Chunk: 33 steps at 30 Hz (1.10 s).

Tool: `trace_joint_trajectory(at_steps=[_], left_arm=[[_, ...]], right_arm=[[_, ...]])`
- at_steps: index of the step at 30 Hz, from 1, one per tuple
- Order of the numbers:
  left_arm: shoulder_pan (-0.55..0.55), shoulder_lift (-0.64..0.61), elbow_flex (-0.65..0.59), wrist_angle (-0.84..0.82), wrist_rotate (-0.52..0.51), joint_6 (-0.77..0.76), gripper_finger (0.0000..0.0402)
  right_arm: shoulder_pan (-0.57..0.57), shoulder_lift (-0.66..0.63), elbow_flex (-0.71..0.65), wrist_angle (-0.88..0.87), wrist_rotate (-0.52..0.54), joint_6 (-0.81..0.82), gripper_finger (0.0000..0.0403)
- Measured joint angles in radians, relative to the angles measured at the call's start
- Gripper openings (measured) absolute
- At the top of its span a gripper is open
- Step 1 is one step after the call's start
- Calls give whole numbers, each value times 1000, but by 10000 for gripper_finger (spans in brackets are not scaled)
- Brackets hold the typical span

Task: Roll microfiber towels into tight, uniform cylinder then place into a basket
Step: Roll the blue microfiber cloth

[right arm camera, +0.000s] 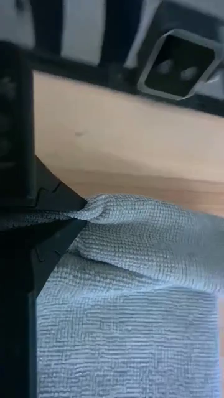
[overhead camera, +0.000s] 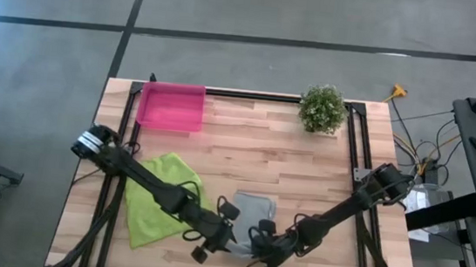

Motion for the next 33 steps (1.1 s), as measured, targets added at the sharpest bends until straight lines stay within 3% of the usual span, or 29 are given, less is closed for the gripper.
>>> trace_joint_trajectory(at_steps=[9,24,33], left_arm=[[-5,66,9,-20,35,-28,128],[-15,189,17,-14,70,-56,128],[-15,190,15,-16,75,-116,128]], right_arm=[[0,-5,-84,226,-11,176,9],[0,-10,-163,359,-6,239,9],[2,-10,-251,487,24,365,9]])
